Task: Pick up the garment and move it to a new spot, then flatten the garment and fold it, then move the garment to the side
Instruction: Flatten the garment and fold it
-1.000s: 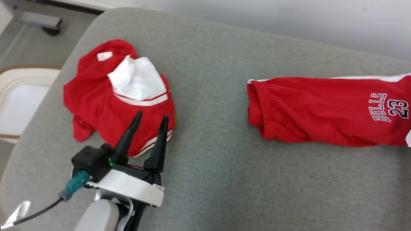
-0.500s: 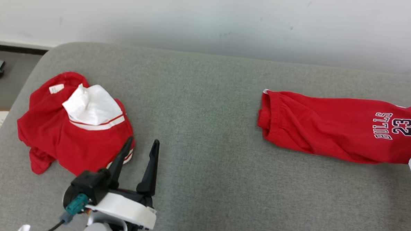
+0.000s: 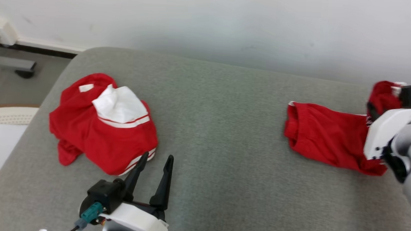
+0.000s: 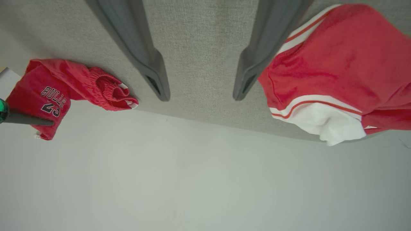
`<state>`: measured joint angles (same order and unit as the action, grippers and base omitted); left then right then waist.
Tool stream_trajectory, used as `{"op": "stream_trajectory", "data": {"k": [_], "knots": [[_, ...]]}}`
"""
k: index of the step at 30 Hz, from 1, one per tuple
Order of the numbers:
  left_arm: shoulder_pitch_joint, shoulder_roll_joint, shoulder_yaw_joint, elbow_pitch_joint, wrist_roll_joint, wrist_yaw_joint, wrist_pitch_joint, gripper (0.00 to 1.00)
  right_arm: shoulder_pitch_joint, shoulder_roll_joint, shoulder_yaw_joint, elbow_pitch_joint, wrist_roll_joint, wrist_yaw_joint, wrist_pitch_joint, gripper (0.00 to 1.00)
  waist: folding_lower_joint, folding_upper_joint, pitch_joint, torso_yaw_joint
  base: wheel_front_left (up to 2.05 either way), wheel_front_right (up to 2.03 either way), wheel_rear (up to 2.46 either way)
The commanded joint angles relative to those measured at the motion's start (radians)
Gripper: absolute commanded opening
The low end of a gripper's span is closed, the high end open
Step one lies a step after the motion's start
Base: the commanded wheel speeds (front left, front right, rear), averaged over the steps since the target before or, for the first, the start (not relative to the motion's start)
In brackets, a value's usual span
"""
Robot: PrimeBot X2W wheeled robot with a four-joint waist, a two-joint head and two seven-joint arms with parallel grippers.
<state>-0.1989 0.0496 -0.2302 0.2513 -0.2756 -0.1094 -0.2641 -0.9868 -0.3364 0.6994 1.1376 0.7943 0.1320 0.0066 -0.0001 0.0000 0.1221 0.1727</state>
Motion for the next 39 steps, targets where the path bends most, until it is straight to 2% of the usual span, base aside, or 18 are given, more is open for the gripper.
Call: {"op": "stream_trajectory", "data": {"k": [1,8,9,10,11,16,20,26,31,35,39], "knots": [[0.005,0.003,-0.009,0.005,-0.027,0.003,0.0,1.0,-0.004,0.019,0.024,0.004,-0.009,-0.003,0.032,0.0,0.0001,0.0,0.003,0.039,0.0,0.0,0.0],[0.001,0.003,-0.04,0.016,-0.056,0.023,0.0,1.0,0.01,0.085,0.092,0.013,-0.008,-0.003,0.124,0.0,0.0001,0.0,0.001,0.092,0.0,0.0,0.0],[0.0,0.003,-0.042,0.017,-0.058,0.026,0.0,1.0,0.011,0.088,0.097,0.012,-0.002,-0.003,0.126,0.19,0.0001,0.0,0.0,0.094,0.0,0.0,0.0],[-0.001,0.003,-0.043,0.017,-0.06,0.027,0.0,1.0,0.014,0.093,0.101,0.012,0.001,-0.003,0.131,0.47,0.0001,0.0,0.0,0.096,0.0,0.0,0.0],[-0.001,0.003,-0.044,0.019,-0.061,0.03,0.0,1.0,0.018,0.097,0.105,0.013,0.005,-0.003,0.133,1.0,0.0001,0.0,0.0,0.096,0.0,0.0,0.0],[0.005,0.003,-0.032,0.024,-0.054,0.036,0.0,1.0,0.035,0.117,0.115,-0.026,0.04,-0.003,0.102,1.0,0.0001,0.0,-0.013,0.066,0.0,0.0,0.0],[0.017,0.003,-0.016,0.024,-0.046,0.034,0.0,1.0,0.052,0.116,0.117,-0.112,0.079,-0.003,0.038,1.0,0.0001,0.0,-0.029,0.02,0.0,0.0,0.0],[0.037,0.003,0.022,0.008,-0.033,0.039,0.0,1.0,0.09,0.041,0.101,-0.254,0.117,-0.003,-0.115,1.0,0.0001,0.0,-0.065,-0.057,0.0,0.0,0.0],[0.056,0.003,0.053,-0.025,-0.013,0.04,0.0,1.0,0.143,-0.041,0.052,-0.28,0.089,-0.003,-0.235,1.0,0.0001,0.0,-0.086,-0.102,0.0,0.0,0.0],[0.063,0.003,0.072,-0.05,-0.005,0.037,0.0,1.0,0.221,-0.063,-0.018,-0.296,0.075,-0.003,-0.266,1.0,0.0001,0.0,-0.079,-0.116,0.0,0.0,0.0],[0.057,0.003,0.074,-0.059,-0.003,0.032,0.0,1.0,0.273,-0.059,-0.065,-0.302,0.053,-0.003,-0.272,1.0,0.0001,0.0,-0.064,-0.114,0.0,0.0,0.0]]}}
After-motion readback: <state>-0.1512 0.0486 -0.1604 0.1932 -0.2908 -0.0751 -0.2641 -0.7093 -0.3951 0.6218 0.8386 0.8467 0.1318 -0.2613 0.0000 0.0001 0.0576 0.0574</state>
